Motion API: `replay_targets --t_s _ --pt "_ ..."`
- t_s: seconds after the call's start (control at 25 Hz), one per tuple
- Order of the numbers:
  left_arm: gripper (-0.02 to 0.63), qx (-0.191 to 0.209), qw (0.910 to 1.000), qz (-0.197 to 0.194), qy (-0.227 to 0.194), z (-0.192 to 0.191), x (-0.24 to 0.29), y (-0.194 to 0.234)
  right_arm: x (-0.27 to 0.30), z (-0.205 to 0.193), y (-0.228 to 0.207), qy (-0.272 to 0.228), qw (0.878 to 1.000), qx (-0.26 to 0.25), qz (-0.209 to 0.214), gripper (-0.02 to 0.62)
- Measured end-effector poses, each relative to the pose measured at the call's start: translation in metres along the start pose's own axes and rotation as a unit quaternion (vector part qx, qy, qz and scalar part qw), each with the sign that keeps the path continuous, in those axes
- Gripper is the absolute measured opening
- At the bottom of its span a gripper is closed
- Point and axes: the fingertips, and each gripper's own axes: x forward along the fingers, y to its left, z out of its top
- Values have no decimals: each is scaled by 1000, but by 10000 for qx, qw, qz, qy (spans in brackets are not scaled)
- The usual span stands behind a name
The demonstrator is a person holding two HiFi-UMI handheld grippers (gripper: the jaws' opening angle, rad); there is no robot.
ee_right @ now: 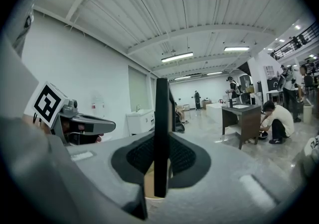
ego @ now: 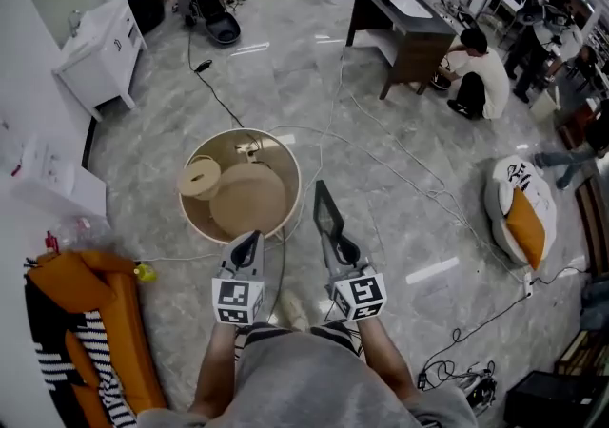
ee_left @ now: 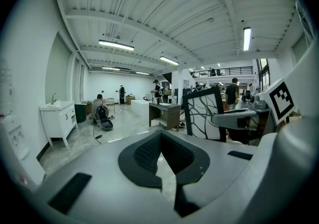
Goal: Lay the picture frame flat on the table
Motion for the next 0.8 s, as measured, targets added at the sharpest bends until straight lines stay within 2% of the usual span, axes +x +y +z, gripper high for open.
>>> replay_targets --t_s 0.28,0.8 --pt "15 -86 9995 302 -101 5 3 40 42 4 14 79 9995 -76 305 52" --pt "15 -429 9929 1098 -188 -8 -26 113 104 7 72 345 9926 -290 1125 52"
